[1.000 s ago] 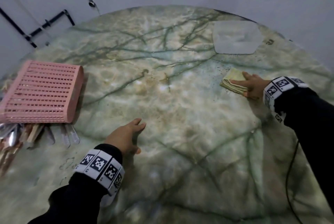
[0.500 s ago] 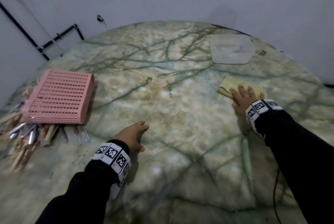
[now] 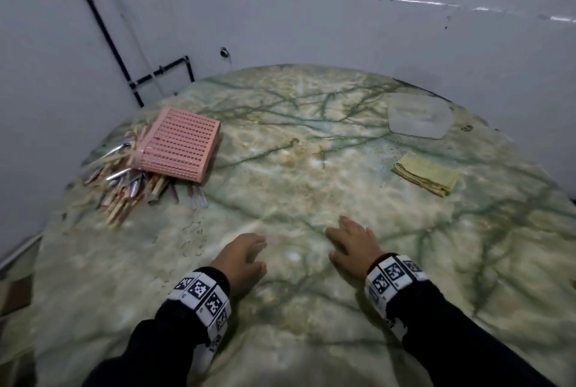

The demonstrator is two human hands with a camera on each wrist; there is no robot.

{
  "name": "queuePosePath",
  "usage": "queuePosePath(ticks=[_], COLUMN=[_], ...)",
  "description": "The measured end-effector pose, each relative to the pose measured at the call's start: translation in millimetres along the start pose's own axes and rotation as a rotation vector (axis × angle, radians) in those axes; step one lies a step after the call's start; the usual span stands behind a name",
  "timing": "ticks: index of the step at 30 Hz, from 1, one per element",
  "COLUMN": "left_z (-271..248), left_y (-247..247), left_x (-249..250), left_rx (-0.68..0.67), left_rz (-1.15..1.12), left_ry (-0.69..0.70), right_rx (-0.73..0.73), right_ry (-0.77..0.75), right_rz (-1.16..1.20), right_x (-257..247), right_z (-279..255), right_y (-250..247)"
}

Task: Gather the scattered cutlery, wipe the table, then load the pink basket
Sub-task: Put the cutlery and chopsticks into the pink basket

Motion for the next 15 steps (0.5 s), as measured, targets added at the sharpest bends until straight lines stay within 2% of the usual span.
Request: queuePosePath(ticks=[8,15], left_z=[-46.6,-22.0], left_y=[-74.7,-184.8], left_x=[-51.2,-68.5], left_rx=[0.099,0.336], left_rz=[0.079,0.102], left_ry=[-0.014,0.04], right_rx=[-0.089,0.046], right_ry=[-0.226,-0.241], right_rz=[0.023,0.013], right_x=[-129.3,-228.3], right_z=[-12.8,53.5], right_y=[47.0,-1.7])
Point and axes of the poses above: each hand's wrist, its own z-axis towards the middle knuckle, its own y-axis out of the palm, x = y × z, the point moved 9 cm from there along z, towards the middle knuckle, and after that the axes turned 1 degree about -y, right-handed, at the moved point
